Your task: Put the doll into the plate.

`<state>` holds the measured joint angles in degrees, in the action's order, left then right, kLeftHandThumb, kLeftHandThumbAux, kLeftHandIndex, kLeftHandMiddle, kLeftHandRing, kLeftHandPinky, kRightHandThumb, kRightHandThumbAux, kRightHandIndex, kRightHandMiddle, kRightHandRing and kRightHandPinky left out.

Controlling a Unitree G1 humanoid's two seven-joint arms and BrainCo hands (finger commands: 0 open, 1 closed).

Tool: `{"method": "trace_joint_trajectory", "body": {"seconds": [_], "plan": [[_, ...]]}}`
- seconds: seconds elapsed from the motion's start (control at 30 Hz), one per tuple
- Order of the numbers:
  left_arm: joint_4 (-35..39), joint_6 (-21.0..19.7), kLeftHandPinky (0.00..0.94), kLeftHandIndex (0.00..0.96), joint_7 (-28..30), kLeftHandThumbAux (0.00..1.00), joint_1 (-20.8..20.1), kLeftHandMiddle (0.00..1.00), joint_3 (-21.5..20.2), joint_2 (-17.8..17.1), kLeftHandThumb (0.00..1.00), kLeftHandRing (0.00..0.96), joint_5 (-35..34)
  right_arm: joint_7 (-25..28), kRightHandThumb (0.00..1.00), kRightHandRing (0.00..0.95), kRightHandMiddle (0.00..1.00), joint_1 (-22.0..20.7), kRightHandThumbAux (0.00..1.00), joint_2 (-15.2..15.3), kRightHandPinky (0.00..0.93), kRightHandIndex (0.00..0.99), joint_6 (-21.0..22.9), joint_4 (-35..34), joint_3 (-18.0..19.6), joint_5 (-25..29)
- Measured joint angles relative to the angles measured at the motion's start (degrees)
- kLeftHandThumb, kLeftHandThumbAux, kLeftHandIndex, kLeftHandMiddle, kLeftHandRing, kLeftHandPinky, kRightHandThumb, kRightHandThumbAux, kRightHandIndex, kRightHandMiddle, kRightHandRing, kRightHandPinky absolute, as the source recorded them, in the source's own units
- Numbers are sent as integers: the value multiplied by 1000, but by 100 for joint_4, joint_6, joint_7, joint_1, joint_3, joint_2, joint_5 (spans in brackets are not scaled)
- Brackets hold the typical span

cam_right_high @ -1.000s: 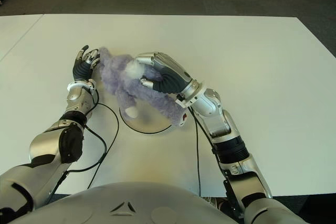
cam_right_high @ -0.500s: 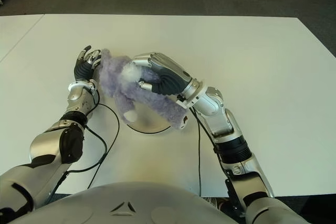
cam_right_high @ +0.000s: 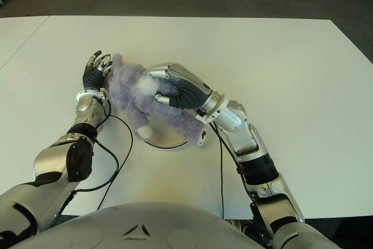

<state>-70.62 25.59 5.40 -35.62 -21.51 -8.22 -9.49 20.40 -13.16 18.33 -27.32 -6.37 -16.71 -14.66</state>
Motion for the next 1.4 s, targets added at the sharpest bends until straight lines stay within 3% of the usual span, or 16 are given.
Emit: {"method": "trace_joint_trajectory", "body": {"seconds": [0.37,1.4], "plan": [[-1,0,329,155,-52,637,11,305,-7,9,0,328,3,-602,696,883,882,662,725,-56,880,437,-673,623,-246,-322],[-1,0,309,157,-54,646,20,301,-12,10,0,317,-1,-1010,695,868,862,584,721,-115,869,439,-624,946,-168,-409]]}}
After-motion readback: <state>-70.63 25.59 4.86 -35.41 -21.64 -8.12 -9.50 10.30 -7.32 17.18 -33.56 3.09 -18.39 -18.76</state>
